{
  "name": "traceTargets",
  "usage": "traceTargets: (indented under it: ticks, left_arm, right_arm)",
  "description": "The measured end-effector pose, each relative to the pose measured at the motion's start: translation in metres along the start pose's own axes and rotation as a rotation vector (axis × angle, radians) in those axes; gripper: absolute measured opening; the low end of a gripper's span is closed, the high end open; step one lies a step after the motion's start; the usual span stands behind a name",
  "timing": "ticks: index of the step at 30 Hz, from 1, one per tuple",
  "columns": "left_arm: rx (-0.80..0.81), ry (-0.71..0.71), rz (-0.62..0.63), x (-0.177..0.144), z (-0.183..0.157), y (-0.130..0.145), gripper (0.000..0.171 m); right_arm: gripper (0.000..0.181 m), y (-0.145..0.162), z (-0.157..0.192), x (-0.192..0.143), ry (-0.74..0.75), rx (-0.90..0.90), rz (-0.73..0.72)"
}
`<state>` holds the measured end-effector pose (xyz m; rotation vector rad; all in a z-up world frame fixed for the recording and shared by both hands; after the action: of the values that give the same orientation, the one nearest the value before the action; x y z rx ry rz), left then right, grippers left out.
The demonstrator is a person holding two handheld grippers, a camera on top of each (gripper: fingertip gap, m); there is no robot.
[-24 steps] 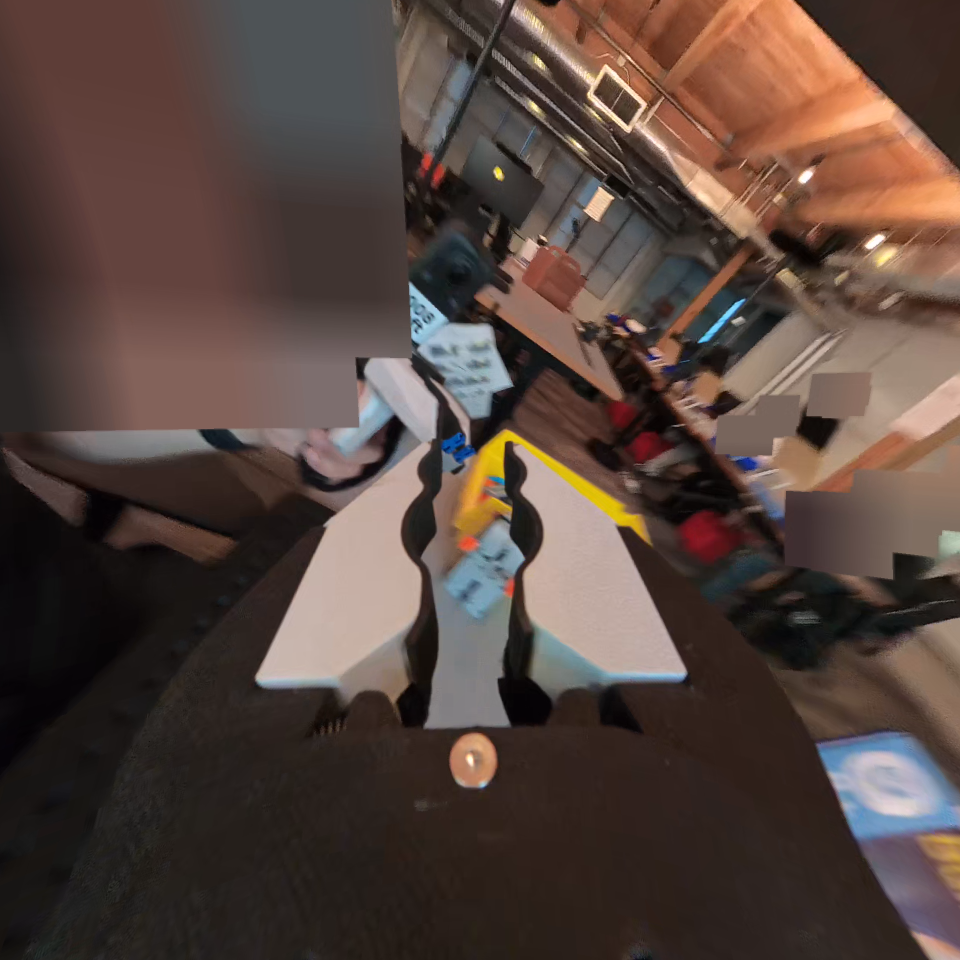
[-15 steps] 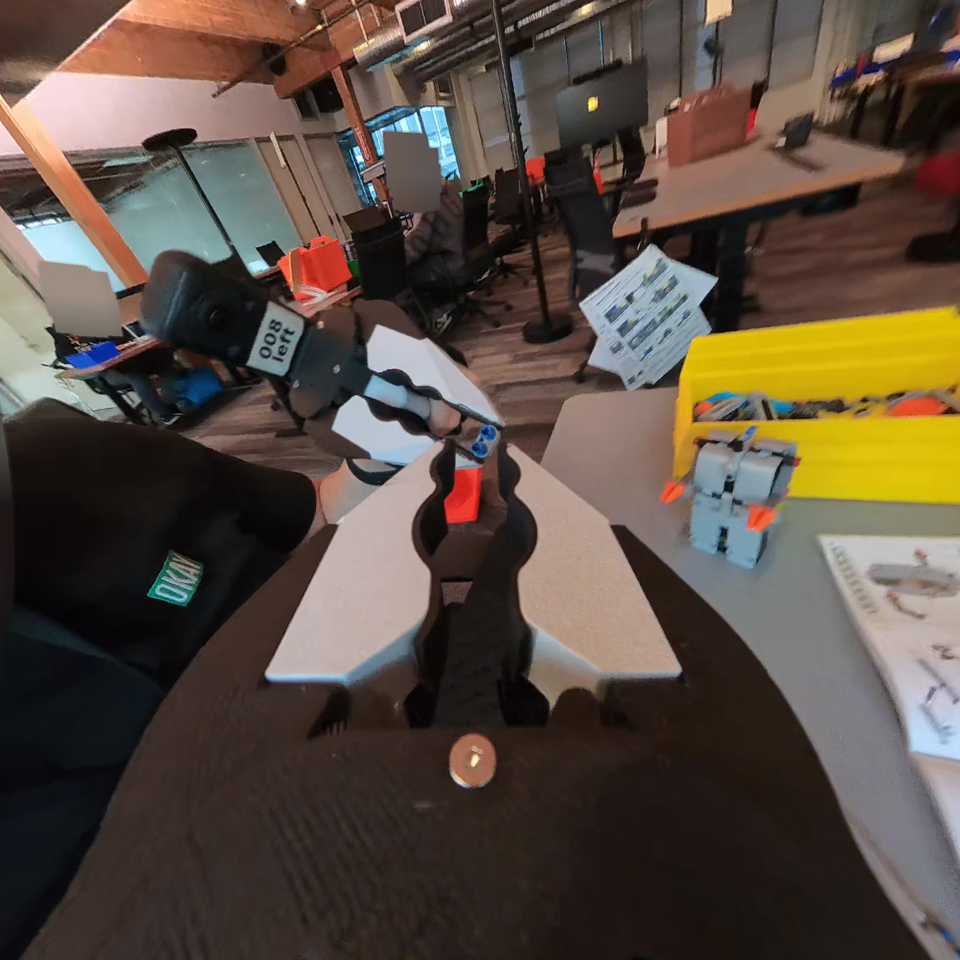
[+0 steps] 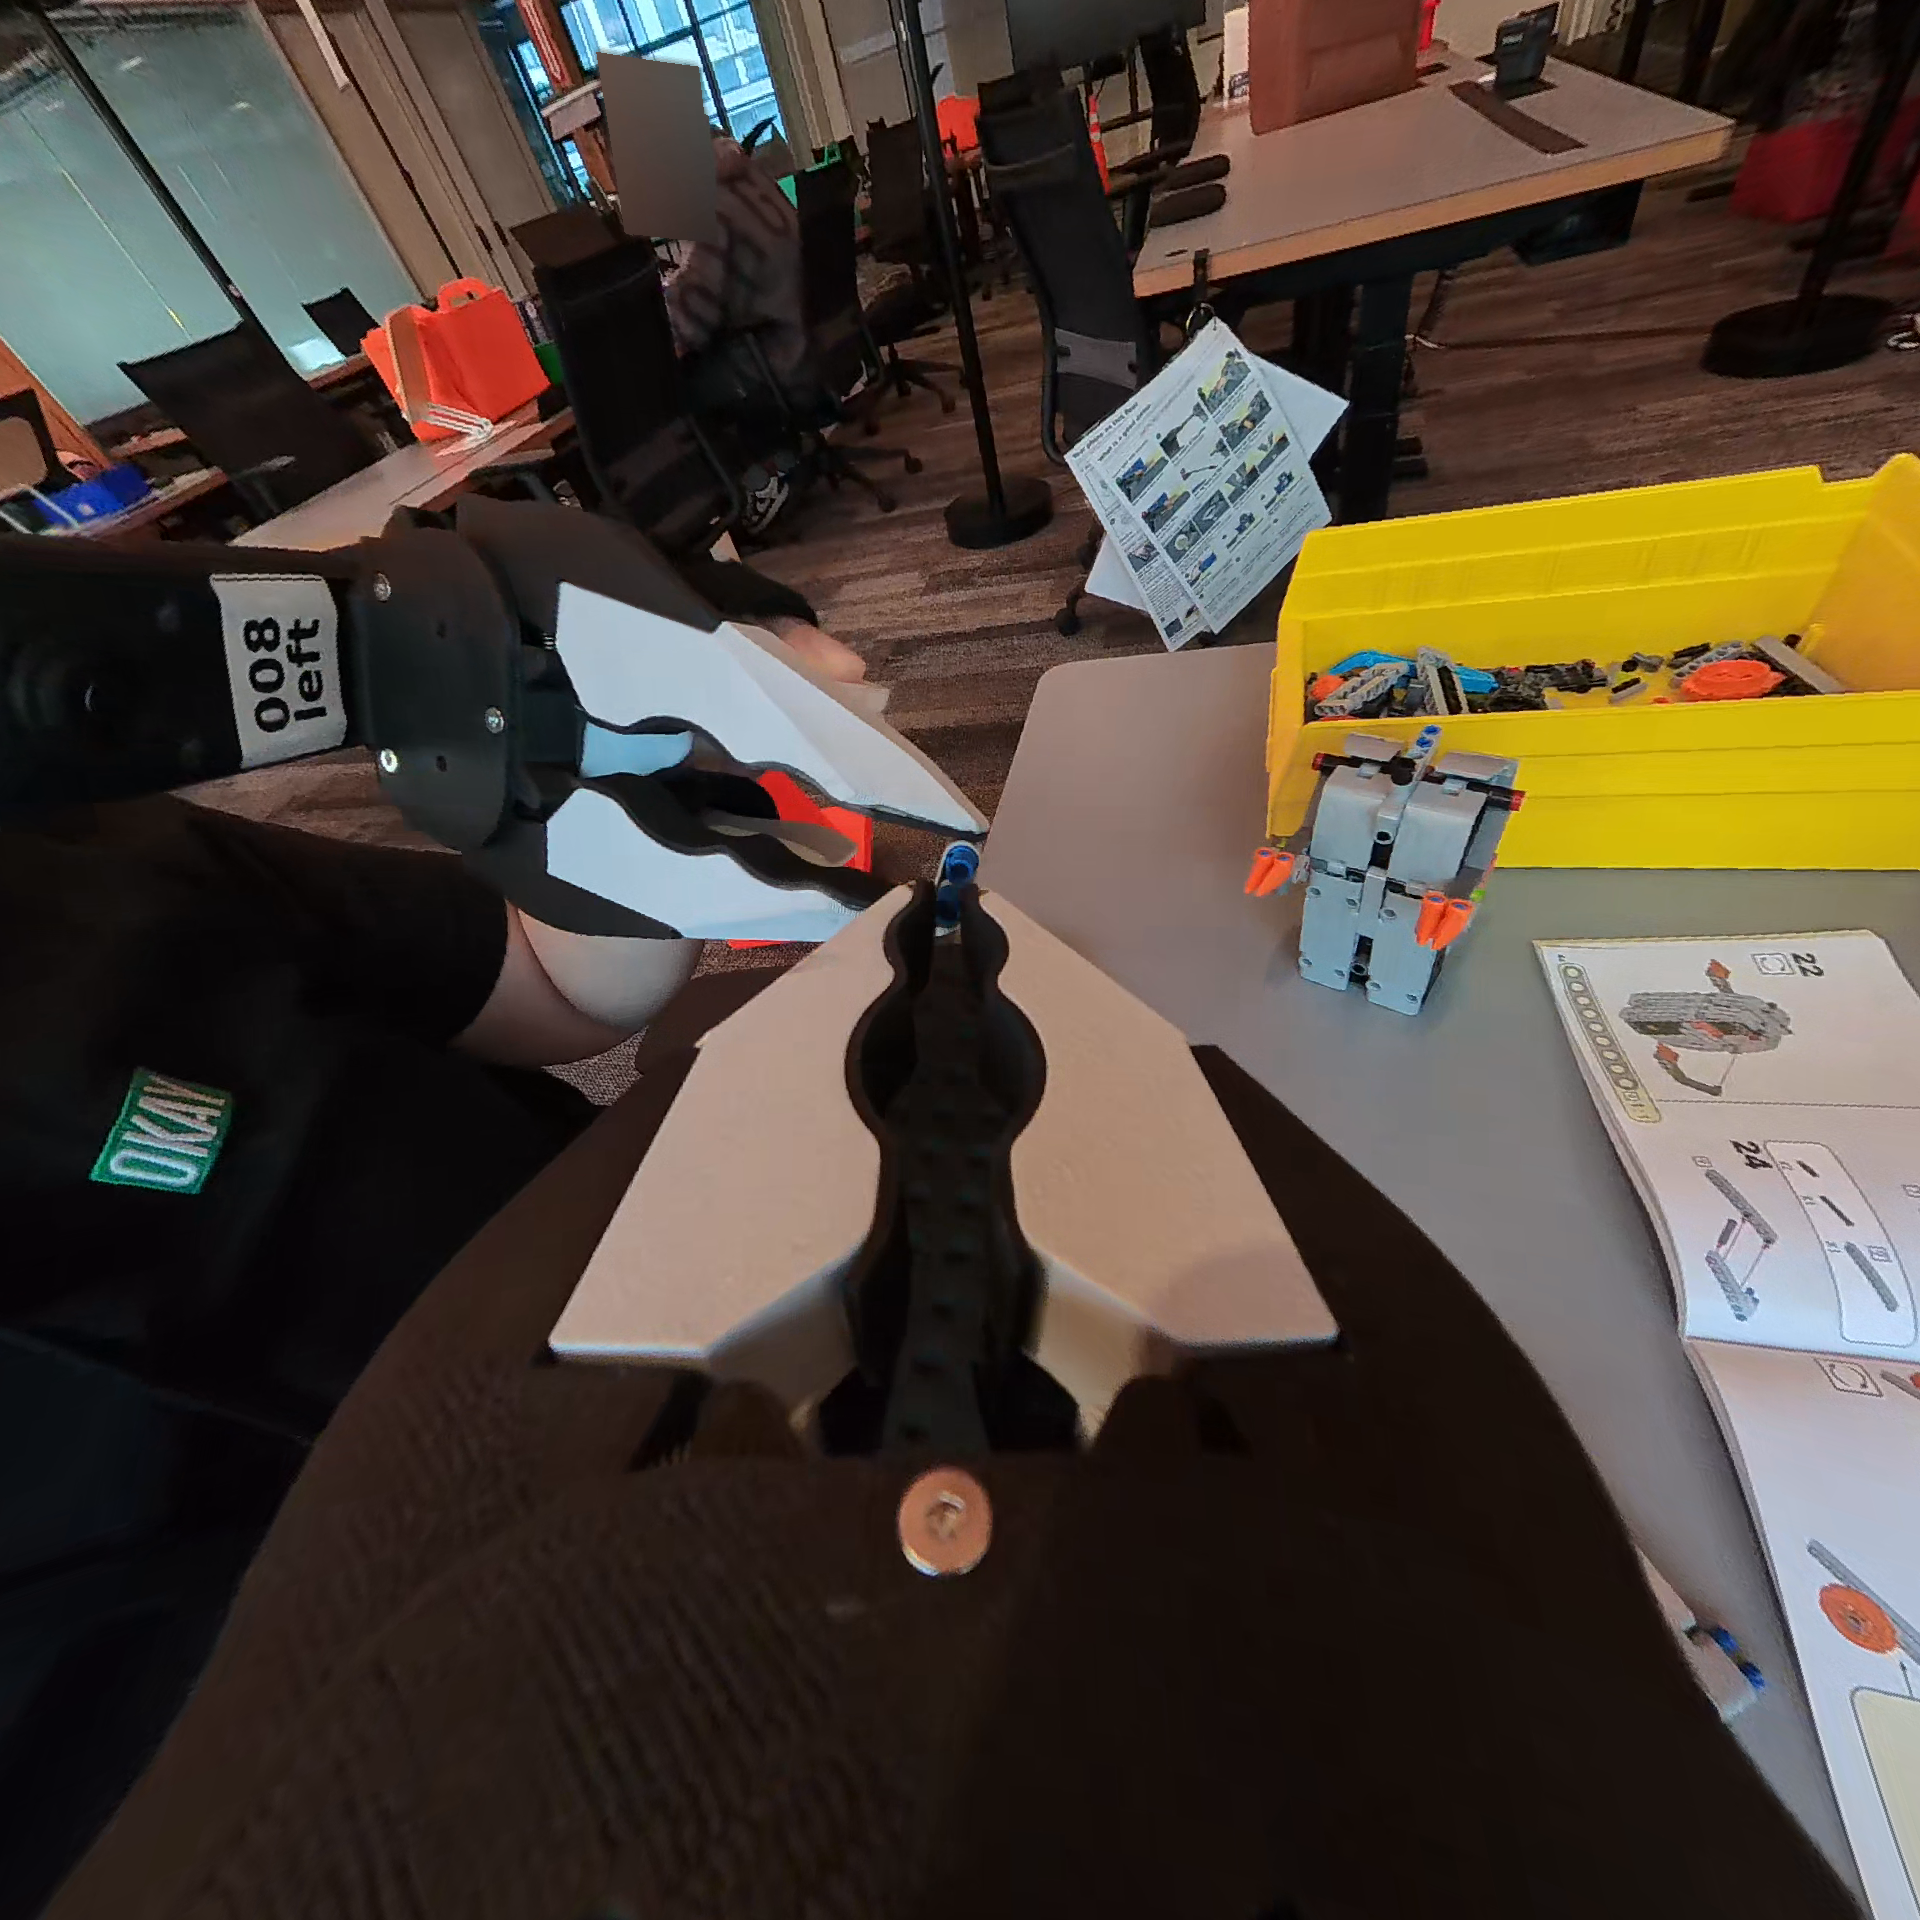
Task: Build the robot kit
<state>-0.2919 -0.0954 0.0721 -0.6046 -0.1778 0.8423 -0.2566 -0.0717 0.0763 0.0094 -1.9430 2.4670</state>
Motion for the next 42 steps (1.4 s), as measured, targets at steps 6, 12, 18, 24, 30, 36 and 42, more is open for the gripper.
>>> traceTargets:
  ticks: [6,12,18,24,30,36,42]
  left_arm:
    - [0.029,0.026,0.013,0.001,-0.004,-0.001,0.013]
    - [0.062,0.004,0.01,0.001,-0.001,-0.006,0.013]
    - [-0.151,-0.013,-0.143,-0.013,0.011,-0.019,0.018]
    - [-0.927,0.167,-0.514,-0.038,0.029,-0.036,0.022]
    - [-1.146,0.258,-0.69,-0.032,0.031,-0.041,0.018]
    - [-1.104,0.249,-0.683,-0.021,0.029,-0.041,0.005]
    - [-1.109,0.281,-0.667,-0.022,0.028,-0.038,0.005]
  right_arm:
    - [0.017,0.003,-0.004,0.0,0.036,-0.034,0.024]
    - [0.004,0.001,0.002,-0.001,-0.027,0.006,0.018]
    - [0.002,-0.013,0.01,-0.005,-0.095,0.014,-0.075]
    - [0.003,-0.044,0.033,-0.02,-0.239,-0.041,-0.277]
    - [0.003,-0.043,0.04,-0.017,-0.257,-0.048,-0.269]
    - [0.003,-0.038,0.039,-0.013,-0.254,-0.056,-0.24]
    - [0.004,-0.036,0.038,-0.013,-0.251,-0.076,-0.227]
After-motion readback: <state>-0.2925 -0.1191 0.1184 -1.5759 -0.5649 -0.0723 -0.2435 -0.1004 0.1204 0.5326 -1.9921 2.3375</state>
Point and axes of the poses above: each gripper's, where its closed fingertips meet, x out along the fingers, y out of its underside, z = x × y across the jaws, the point moved 3 cm from there along -x, back along the fingers, and after that the axes turned 14 degrees about -z, right-handed, at the moved point
